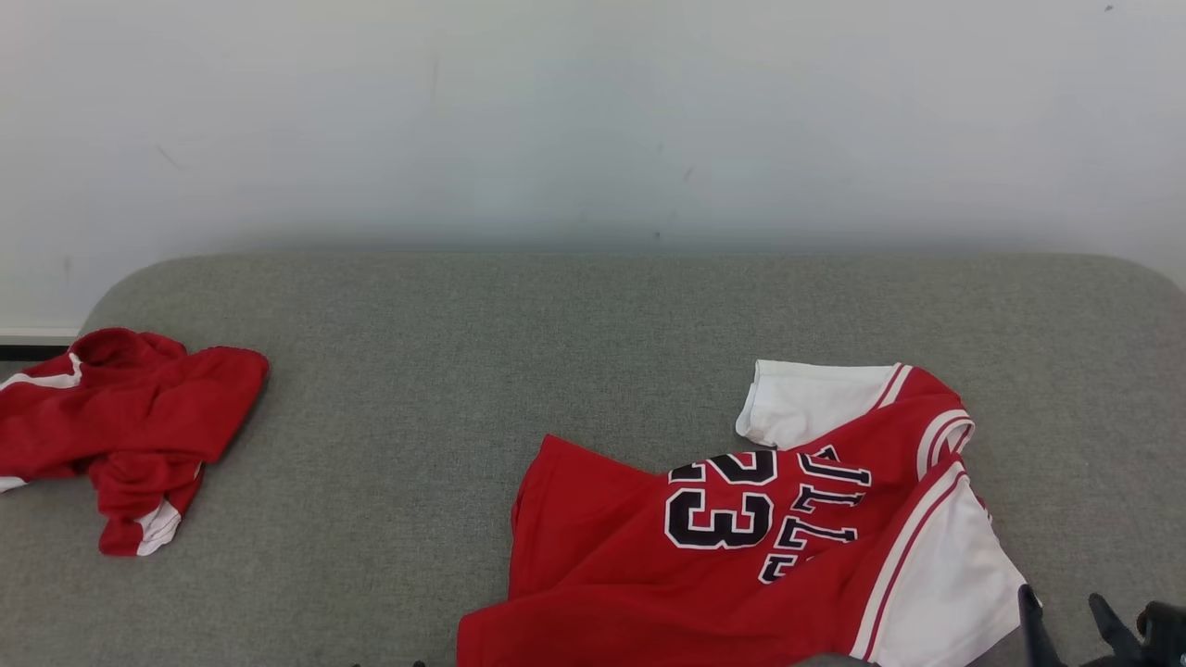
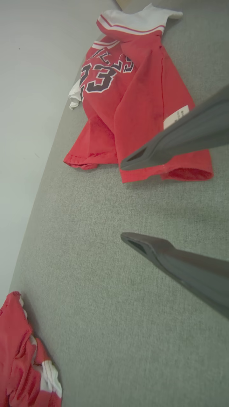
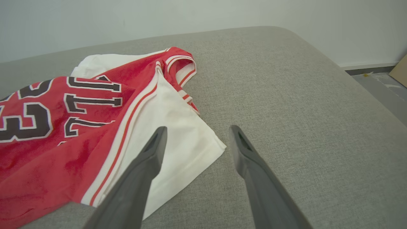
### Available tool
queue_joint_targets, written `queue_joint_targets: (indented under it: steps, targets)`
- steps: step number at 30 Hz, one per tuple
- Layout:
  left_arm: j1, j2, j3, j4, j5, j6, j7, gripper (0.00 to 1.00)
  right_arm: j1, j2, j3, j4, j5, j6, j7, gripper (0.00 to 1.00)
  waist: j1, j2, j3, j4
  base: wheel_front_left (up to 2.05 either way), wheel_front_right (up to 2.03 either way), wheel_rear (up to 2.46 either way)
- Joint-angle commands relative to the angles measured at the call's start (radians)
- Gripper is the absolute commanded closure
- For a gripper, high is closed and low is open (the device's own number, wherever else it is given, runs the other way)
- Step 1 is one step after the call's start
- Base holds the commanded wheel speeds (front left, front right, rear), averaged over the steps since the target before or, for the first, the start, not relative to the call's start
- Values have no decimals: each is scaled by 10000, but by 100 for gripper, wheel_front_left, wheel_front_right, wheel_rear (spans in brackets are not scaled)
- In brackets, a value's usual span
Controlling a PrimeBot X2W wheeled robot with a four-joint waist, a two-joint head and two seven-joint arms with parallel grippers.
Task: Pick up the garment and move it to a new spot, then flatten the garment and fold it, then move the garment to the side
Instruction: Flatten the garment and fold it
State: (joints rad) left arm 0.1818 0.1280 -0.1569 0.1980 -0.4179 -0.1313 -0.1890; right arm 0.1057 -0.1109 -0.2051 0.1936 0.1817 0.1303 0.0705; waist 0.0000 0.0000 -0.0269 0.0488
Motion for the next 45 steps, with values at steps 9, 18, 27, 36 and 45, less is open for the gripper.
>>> queue_joint_targets:
  steps: [9, 18, 27, 36, 45]
  targets:
    - [-980, 191, -1164, 398, -1054, 15, 1638, 0, -1332, -445, -720, 1004, -302, 9, 2101, 0, 0, 0, 555, 137, 0, 0, 0]
    - [-1434, 218, -1686, 803, -1525, 16, 2709, 0, -2089, -511, -651, 1848, -370, 9, 2126, 0, 0, 0, 839, 135, 0, 0, 0]
    - [-1536, 323, -2081, 644, -1682, 16, 2837, 0, -2474, -703, -461, 2516, -251, 9, 1968, 0, 0, 0, 945, 82, 0, 0, 0]
    - [-1569, 401, -2142, 712, -1725, 33, 2797, 0, -2772, -948, -432, 3244, -177, 9, 2371, 0, 0, 0, 946, -11, 0, 0, 0]
    - [-1480, 520, -2172, 581, -1816, 97, 2940, 0, -2979, -1170, 37, 3920, 382, 9, 2931, 0, 0, 0, 966, 84, 0, 0, 0]
